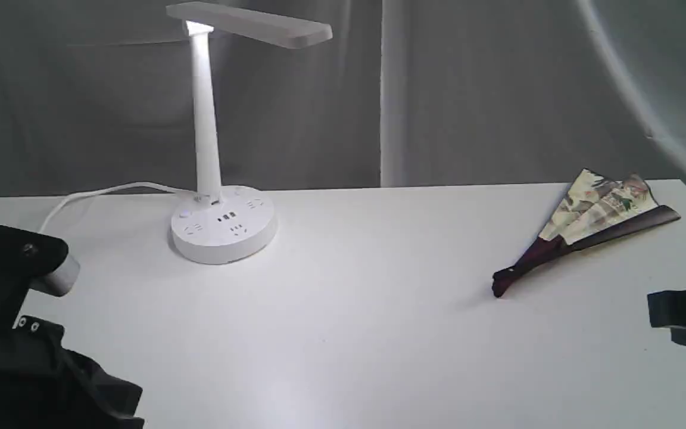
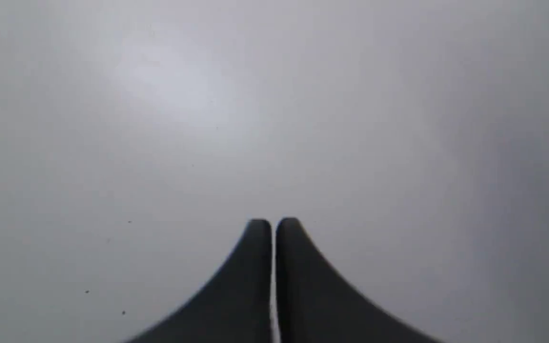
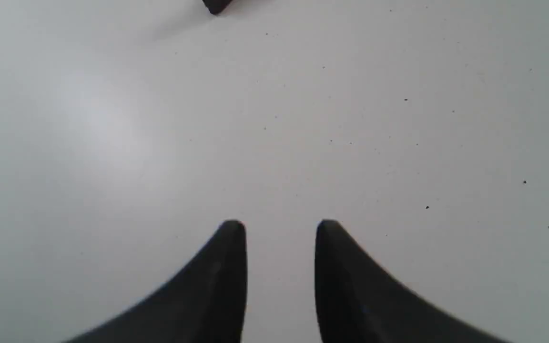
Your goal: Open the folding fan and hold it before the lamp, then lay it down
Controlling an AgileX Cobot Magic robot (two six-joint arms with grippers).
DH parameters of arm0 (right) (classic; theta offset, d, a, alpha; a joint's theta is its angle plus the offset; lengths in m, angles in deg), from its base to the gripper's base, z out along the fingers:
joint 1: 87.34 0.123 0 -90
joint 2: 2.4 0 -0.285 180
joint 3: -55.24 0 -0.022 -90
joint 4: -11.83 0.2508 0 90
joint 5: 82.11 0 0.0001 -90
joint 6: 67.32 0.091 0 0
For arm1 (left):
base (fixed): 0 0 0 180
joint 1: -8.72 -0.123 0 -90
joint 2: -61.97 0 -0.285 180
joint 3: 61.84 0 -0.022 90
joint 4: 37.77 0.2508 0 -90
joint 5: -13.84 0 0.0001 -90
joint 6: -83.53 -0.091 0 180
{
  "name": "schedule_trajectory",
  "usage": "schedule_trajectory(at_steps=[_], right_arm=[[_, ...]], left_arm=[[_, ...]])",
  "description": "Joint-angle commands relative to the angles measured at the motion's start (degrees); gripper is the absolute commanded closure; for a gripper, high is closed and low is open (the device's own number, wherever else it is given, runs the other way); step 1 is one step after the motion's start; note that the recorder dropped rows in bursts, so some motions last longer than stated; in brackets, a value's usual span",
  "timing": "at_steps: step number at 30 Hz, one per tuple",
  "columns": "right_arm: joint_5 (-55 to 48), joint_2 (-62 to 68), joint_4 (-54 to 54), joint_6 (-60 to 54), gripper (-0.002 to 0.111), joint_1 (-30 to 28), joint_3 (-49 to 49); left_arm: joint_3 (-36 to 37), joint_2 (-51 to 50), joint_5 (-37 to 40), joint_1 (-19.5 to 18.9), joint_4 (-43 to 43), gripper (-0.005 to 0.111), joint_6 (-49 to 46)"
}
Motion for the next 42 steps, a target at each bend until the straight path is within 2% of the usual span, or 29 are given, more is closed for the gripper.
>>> schedule_trajectory(at_steps=[1,4,9,13,20,27,36,42], right_arm=[[0.1,0.3,1.1,-1.0,0.082,0.0,0.2],[0.1,0.3,1.7,-1.8,0.082,0.0,0.2],[0.1,0.3,2.5,-3.2,0.082,0.0,0.2],[0.1,0.3,2.5,-3.2,0.082,0.0,0.2],[0.1,0.3,2.5,-3.2,0.082,0.0,0.2],[0.2,0.3,2.5,-3.2,0.082,0.0,0.2],[0.3,0.4,2.4,-2.9,0.082,0.0,0.2],[1.6,3.3,-0.7,4.5,0.082,-0.4,0.2]], left_arm=[[-0.3,-1.3,-1.4,0.8,3.0,0.107,3.7],[-0.5,-3.4,-1.5,0.8,3.0,0.107,3.9],[-4.9,-8.4,3.4,0.8,2.7,0.107,4.1],[-7.1,-11.6,3.0,0.8,2.7,0.107,3.8],[-7.5,-15.4,-2.9,7.0,3.5,0.107,3.9],[-8.3,-19.2,-8.2,10.5,3.5,0.106,4.0],[-18.2,-26.8,-8.0,13.5,3.5,0.094,2.8],[-26.2,-32.8,-5.8,13.5,2.8,0.086,2.8]])
